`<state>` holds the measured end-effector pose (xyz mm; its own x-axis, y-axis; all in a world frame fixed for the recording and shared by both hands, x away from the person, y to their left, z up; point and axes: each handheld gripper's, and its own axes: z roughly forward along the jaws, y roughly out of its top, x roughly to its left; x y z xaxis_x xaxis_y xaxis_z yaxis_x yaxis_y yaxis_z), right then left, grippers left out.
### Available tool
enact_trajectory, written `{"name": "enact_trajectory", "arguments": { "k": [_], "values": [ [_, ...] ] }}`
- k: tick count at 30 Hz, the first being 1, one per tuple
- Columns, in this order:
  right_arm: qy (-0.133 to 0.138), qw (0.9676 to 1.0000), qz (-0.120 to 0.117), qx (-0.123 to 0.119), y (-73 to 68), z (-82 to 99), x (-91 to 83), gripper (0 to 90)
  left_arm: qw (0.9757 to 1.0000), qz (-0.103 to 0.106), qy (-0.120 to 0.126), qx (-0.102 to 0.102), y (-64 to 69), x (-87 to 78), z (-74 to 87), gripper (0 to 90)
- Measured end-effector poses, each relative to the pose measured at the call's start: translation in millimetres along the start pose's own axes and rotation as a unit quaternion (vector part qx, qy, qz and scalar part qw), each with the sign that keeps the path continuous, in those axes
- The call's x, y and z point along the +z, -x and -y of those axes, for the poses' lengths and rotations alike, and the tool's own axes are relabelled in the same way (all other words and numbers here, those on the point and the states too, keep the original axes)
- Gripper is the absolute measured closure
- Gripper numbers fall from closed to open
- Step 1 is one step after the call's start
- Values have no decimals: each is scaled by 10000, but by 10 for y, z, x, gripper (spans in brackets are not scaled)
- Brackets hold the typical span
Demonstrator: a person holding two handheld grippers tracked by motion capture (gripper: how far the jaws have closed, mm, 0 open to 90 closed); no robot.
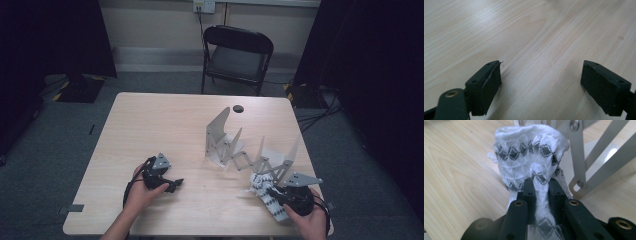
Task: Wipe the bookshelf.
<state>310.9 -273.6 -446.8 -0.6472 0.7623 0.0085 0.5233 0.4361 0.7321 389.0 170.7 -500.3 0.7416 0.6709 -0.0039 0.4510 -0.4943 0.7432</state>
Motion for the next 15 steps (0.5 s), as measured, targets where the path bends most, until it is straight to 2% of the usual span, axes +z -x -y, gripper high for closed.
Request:
{"name": "enact_trajectory", "arguments": {
  "k": [7,10,11,12,15],
  "values": [
    [291,9994,54,-167,-20,-169,-174,794,10000,-2,5,0,0,1,0,165],
    [574,9979,147,-269,-15,-348,-374,794,10000,-3,7,1,0,1,0,165],
    [574,9979,147,-269,-15,-348,-374,794,10000,-3,7,1,0,1,0,165],
    [767,9964,198,-297,-9,-423,-466,794,10000,1,-2,2,0,0,0,165],
    [859,9953,271,-343,-8,-477,-526,794,10000,0,-2,3,0,0,0,165]
  ]
}}
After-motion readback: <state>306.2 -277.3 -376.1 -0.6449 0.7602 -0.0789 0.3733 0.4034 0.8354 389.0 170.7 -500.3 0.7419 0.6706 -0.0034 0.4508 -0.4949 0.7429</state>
